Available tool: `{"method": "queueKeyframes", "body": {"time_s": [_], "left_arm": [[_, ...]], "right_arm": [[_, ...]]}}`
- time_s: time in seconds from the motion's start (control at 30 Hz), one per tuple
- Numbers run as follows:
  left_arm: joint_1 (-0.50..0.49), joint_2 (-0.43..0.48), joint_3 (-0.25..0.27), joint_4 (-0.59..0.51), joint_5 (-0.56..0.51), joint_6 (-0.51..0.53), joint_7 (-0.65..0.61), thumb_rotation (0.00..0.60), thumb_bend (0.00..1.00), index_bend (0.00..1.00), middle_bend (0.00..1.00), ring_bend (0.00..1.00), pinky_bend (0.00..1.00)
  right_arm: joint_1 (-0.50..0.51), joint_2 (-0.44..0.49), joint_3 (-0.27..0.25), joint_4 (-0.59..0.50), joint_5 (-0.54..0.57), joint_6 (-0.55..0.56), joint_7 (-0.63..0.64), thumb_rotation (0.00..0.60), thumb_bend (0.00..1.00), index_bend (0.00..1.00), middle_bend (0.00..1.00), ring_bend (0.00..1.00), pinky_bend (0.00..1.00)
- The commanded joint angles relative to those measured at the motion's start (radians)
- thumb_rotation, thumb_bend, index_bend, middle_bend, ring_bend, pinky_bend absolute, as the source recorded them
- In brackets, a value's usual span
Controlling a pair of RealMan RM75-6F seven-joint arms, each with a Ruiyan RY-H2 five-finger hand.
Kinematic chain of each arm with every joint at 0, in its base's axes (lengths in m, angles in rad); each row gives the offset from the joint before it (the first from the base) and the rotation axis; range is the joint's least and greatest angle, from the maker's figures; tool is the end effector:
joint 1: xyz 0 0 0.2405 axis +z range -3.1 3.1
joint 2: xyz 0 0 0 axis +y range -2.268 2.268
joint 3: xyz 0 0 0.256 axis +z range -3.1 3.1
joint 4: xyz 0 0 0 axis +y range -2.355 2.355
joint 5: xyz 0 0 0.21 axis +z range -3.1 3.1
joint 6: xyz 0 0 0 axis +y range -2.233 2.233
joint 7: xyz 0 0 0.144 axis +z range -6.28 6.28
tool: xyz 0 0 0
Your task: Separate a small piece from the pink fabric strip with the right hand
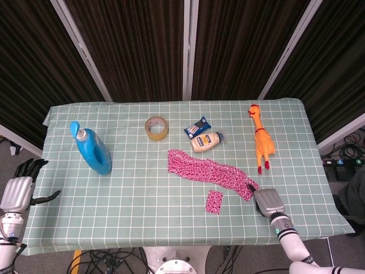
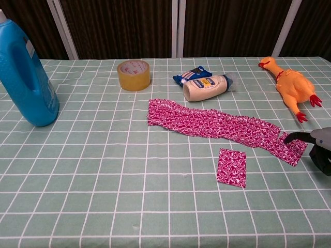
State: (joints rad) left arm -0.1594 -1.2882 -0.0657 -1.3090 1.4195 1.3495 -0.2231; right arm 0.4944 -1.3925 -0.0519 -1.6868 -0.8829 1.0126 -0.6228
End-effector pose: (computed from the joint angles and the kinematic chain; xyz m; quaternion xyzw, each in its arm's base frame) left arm -0.3571 0.2129 0.1254 -0.5699 -0.4477 -0.3899 0.5681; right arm -0.2688 -0.2347 0.0006 0.7441 -0.4584 0.1439 0.4641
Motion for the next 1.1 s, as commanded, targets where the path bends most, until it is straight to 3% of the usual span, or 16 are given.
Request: {"method": "queueKeyframes", "body": {"time_s": [0.03,0.57,1.1], "left_arm": [[0.000,0.000,0.000,0.001,0.001,0.000,-0.002,0.429,0.14,0.14,0.11,0.01,0.09],[-0.001,0.001,0.003,-0.012,0.003,0.000,0.013,0.433,0.14,0.14,0.11,0.02,0.09],[0.000,0.006,0.003,-0.022,0.004,0.003,0.020,0.428,0.14,0.14,0.11,0.02,0.09]], "right_arm": [[0.010,-0.008,0.000,0.000,0.022,-0.004,-0.021,0.600,0.97,0.12,0.94,0.83,0.72],[-0.021,0.054,-0.060,-0.062,0.032,0.038,-0.035,0.600,0.97,0.13,0.94,0.83,0.72],[-0.082,0.135,-0.100,-0.116,-0.063,0.103,0.009,0.600,0.97,0.16,0.94,0.83,0.72]]}}
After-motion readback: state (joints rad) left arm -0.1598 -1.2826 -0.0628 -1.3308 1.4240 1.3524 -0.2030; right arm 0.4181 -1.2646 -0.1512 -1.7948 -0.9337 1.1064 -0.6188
